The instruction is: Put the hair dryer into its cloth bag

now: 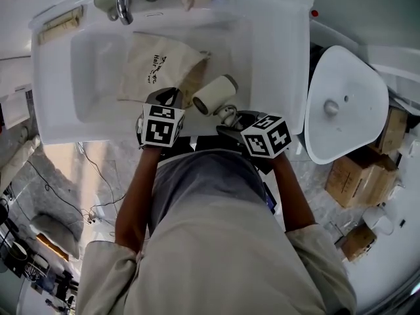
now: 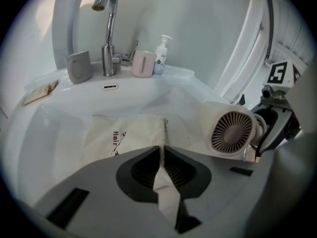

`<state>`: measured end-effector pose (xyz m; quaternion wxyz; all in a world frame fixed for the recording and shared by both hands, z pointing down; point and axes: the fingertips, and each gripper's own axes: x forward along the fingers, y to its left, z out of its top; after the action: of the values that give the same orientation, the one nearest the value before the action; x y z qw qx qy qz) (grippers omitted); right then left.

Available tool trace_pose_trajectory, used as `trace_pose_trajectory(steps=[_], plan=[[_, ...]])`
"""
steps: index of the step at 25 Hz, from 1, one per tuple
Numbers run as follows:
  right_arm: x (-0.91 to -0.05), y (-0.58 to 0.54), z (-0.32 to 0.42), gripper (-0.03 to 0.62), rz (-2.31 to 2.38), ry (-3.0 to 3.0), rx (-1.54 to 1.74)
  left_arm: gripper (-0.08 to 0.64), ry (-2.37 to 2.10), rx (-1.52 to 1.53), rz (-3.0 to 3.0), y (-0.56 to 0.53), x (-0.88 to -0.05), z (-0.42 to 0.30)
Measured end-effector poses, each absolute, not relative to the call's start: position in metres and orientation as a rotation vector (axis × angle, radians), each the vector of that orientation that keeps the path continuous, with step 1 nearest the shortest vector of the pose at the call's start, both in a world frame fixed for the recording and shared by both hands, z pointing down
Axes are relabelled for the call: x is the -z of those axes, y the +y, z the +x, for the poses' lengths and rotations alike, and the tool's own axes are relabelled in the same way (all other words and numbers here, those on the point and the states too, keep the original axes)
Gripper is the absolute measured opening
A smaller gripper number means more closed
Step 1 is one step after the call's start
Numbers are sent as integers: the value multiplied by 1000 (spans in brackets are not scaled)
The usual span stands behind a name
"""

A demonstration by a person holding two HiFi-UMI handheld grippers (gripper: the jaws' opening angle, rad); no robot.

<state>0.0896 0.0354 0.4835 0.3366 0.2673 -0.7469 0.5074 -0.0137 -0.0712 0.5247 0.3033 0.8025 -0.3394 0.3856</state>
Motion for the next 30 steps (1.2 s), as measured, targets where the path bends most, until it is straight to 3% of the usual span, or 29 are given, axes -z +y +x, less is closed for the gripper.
trace_pose_trajectory(steps=[30], plan=[[-517, 19, 68, 252, 458, -1755, -1319, 34, -922, -929, 2123, -72, -517, -26]])
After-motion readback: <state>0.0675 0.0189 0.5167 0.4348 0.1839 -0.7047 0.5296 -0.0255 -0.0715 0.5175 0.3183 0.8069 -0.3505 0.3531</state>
